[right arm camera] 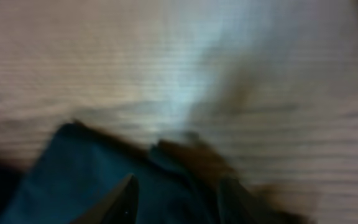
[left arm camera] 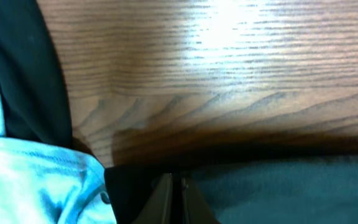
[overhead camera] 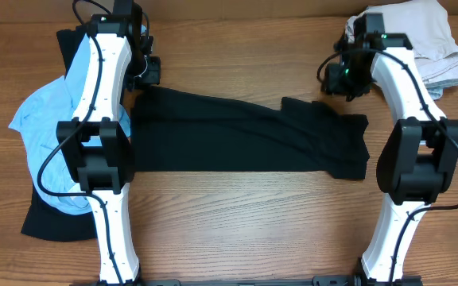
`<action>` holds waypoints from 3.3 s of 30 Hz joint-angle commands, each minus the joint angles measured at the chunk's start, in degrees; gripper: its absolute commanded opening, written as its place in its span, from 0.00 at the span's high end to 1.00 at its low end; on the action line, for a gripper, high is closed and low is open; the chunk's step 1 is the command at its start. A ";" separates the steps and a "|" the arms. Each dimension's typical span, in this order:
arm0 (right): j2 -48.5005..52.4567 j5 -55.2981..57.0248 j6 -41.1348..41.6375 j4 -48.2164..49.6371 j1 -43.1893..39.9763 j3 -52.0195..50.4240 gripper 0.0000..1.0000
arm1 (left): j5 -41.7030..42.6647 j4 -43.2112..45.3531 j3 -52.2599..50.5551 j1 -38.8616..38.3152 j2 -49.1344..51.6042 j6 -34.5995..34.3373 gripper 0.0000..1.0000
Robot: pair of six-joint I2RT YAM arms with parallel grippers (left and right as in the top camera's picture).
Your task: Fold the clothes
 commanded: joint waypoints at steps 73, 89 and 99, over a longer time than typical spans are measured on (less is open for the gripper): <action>-10.23 2.03 11.37 -12.61 -4.59 -10.27 0.96 | -3.65 -5.88 1.62 1.29 0.26 1.16 0.96; -14.47 2.38 7.69 -15.52 -5.53 -13.57 0.40 | -4.98 -7.19 -4.09 1.49 0.20 0.59 0.00; -25.66 -2.99 4.44 -13.62 -5.79 -11.28 0.38 | 3.43 -13.84 11.82 1.49 -5.55 -3.74 0.00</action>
